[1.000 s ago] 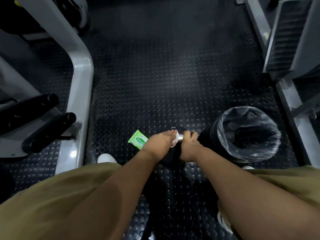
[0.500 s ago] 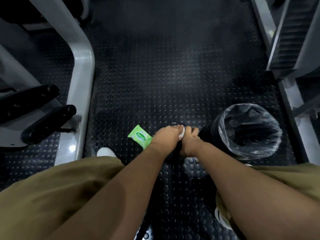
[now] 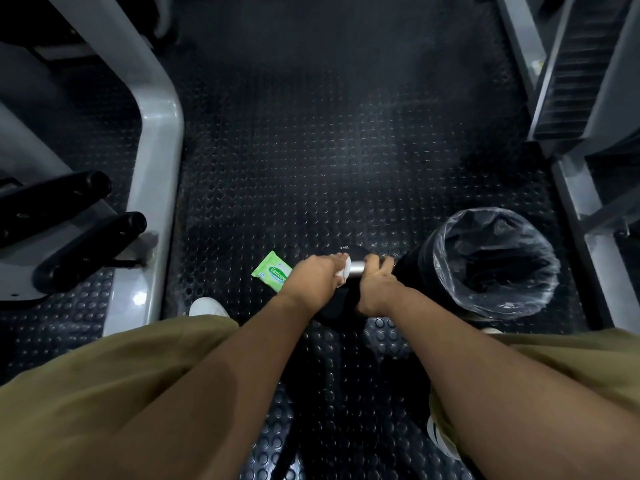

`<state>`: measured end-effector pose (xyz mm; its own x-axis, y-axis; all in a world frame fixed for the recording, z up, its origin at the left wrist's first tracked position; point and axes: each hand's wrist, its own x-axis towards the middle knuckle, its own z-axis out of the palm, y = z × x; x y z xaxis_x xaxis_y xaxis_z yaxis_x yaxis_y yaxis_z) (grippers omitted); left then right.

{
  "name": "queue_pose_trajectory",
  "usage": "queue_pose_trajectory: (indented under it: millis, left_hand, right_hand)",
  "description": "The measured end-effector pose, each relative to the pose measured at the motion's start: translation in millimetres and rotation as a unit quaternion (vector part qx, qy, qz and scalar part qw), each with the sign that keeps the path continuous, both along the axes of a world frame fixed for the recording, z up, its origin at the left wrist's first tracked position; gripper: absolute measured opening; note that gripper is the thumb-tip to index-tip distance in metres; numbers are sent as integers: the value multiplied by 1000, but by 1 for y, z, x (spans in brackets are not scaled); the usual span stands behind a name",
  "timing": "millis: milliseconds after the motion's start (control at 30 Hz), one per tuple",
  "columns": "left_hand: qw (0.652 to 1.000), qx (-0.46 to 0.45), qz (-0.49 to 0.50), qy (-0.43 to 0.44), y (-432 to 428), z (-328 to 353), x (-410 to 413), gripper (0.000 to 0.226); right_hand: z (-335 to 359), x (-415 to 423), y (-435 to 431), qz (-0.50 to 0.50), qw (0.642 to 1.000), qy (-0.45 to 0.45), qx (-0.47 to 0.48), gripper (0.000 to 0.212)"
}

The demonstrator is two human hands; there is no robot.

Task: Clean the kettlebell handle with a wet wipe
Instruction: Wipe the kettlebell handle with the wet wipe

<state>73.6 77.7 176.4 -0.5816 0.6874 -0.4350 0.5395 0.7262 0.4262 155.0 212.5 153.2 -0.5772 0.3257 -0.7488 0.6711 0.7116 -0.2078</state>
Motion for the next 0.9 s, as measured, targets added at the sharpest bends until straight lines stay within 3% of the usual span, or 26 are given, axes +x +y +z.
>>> queue_pose_trajectory:
  millis: [100,233,500,733,900]
  left_hand:
    - [998,-28,-43,44,17,2,7,27]
    - [996,-32,-72,42,25,-1,7,55]
    - [998,20,40,-38,-19,-9,-11,47]
    - [1000,-14,-10,-4,1,2,-7,51]
    - [998,-27,-44,33,20,8,4,38]
  right_hand:
    - [3,-3,-1,2,1000,-14,-2,99]
    - [6,-6,-1,-1,1000,-27,6,102]
    - [1,-2,1,5,1000,-3,-7,103]
    - [1,-2,1,3,1000,-6,-9,100]
    - [1,-4,0,3,1000,-24,-1,105]
